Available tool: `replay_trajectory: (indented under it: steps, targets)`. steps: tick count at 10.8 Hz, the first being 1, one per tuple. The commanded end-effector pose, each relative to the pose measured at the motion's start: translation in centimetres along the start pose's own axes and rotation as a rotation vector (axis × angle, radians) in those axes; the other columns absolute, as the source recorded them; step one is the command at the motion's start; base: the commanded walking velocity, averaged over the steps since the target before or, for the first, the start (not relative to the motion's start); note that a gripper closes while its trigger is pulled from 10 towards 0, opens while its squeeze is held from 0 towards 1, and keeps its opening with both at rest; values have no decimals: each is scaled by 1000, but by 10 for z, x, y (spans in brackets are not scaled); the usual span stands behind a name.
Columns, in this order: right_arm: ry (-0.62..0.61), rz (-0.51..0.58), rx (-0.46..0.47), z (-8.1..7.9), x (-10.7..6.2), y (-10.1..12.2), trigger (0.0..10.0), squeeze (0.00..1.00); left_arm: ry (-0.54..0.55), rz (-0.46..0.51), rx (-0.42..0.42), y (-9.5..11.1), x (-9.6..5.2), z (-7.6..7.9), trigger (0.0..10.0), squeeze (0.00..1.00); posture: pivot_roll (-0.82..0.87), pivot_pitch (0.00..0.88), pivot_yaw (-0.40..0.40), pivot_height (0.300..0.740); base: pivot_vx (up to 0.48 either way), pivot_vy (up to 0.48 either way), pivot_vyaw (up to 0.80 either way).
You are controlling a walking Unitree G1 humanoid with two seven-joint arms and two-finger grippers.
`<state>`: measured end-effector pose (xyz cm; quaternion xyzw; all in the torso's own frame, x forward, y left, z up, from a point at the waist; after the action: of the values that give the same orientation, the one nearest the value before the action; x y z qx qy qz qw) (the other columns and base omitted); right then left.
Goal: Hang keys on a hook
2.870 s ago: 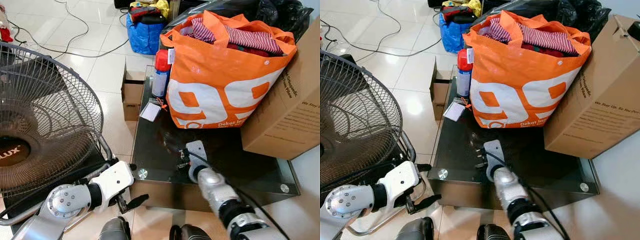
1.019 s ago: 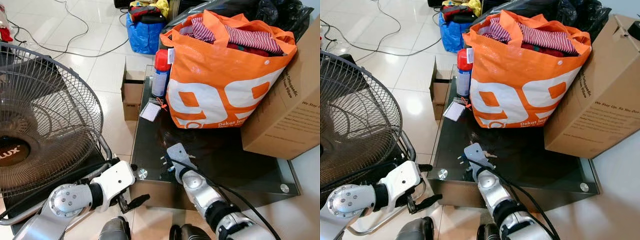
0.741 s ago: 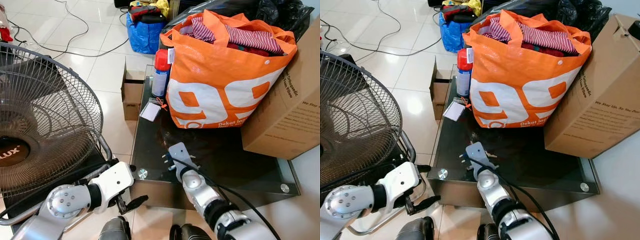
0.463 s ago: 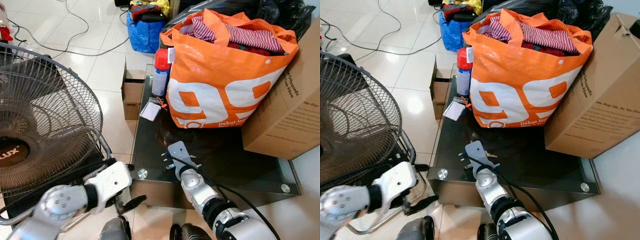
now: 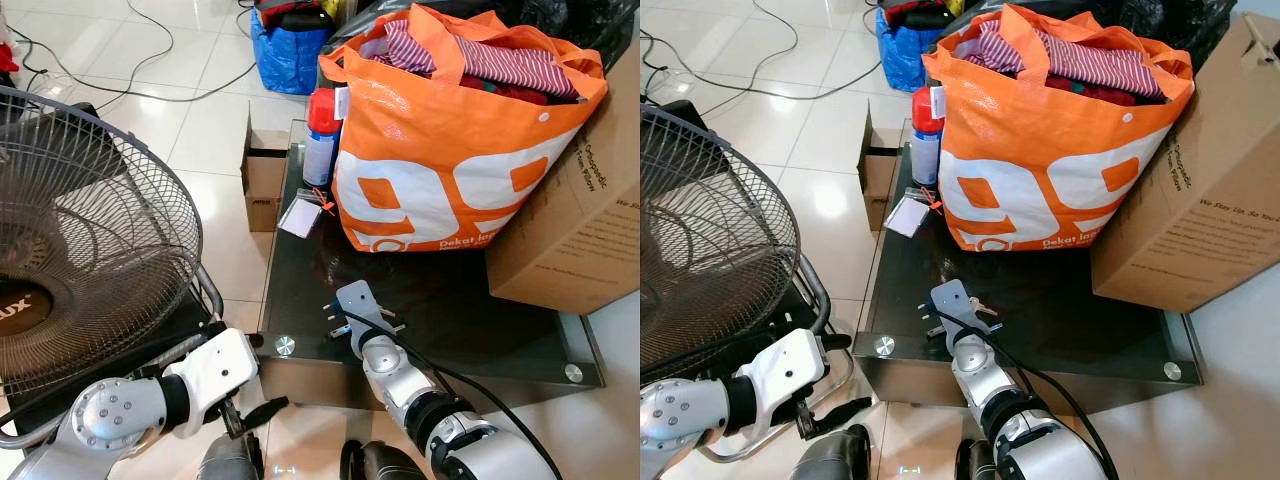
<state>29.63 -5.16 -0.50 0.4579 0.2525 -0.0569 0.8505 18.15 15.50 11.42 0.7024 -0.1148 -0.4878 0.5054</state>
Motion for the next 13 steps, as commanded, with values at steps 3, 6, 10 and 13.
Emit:
replay_trajectory:
  steps: [3,6,10,13]
  targets:
    - [25,78,58,-1,-1,8,10000,1000,1,2,0,0,-1,2,10000,0,137,209,-88,740,0,0,0]
    - [38,99,3,-3,-1,10,10000,765,1,3,1,1,0,2,10000,0,126,206,-86,740,0,0,0]
    - [35,20,-95,-4,-2,-4,10000,0,-5,6,1,2,1,3,10000,0,125,208,-79,740,0,0,0]
    - [18,-11,-108,-1,-2,-9,2118,0,-15,7,3,2,2,4,10000,0,122,203,-72,740,0,0,0]
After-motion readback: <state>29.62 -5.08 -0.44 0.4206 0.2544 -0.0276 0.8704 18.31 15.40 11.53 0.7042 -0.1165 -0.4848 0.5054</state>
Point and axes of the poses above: a point about 5 cm out from each wrist's last joint towards the gripper, its own x axis pointing out of the wrist towards the gripper, its own y axis along the axis of the wrist's last joint, z = x × y, the point moved 1 cm from there along x, pointing out of the wrist towards the gripper, and after that the axes turned 13 degrees about -x, right-handed, at the moved point
